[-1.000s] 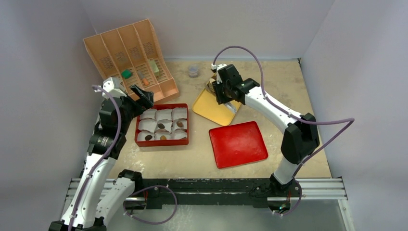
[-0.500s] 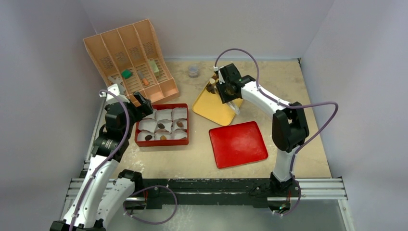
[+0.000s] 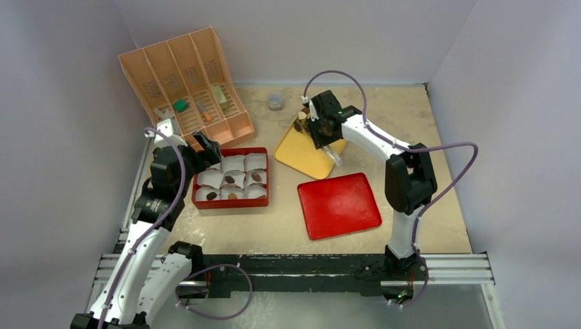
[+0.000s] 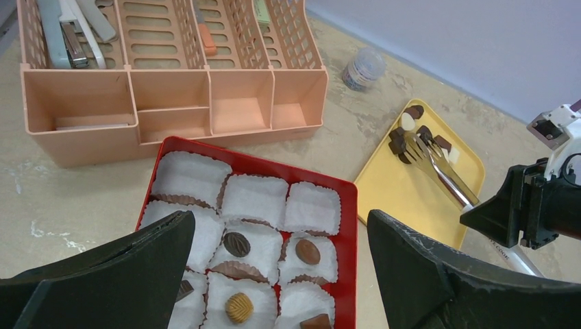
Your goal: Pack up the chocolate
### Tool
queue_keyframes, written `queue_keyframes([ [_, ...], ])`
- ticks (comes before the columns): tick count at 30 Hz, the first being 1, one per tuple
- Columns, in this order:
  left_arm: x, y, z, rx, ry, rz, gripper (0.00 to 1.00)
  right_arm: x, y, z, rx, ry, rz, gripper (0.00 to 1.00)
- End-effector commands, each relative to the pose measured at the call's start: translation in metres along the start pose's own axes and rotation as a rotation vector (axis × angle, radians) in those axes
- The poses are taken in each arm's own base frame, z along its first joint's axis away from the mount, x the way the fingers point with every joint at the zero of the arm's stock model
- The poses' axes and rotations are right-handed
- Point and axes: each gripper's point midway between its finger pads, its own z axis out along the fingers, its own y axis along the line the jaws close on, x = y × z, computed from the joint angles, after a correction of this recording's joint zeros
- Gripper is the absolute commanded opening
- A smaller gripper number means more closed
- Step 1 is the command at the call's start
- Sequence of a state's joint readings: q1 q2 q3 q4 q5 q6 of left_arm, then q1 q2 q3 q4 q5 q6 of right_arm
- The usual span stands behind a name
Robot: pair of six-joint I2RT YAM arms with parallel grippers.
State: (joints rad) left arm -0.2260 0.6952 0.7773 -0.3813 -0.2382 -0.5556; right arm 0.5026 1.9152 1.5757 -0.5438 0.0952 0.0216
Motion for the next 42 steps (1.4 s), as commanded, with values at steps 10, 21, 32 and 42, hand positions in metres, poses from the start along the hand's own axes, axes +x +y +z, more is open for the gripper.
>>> queue_keyframes([
  [10,-0.01,-0.008,-0.002,0.035,-0.042,0.005,0.96,-0.001,-0.004,-0.013,0.004,0.036,-0.016,0.41],
  [21,-0.011,-0.007,-0.003,0.031,-0.048,0.004,0.96,0.006,0.001,-0.018,-0.036,0.07,-0.052,0.42],
  [32,-0.012,-0.005,-0.002,0.023,-0.05,0.007,0.96,-0.002,-0.003,-0.001,0.002,0.059,-0.061,0.37],
  [42,-0.012,-0.004,-0.001,0.014,-0.053,0.009,0.95,0.001,0.002,-0.011,-0.004,0.047,-0.069,0.29],
])
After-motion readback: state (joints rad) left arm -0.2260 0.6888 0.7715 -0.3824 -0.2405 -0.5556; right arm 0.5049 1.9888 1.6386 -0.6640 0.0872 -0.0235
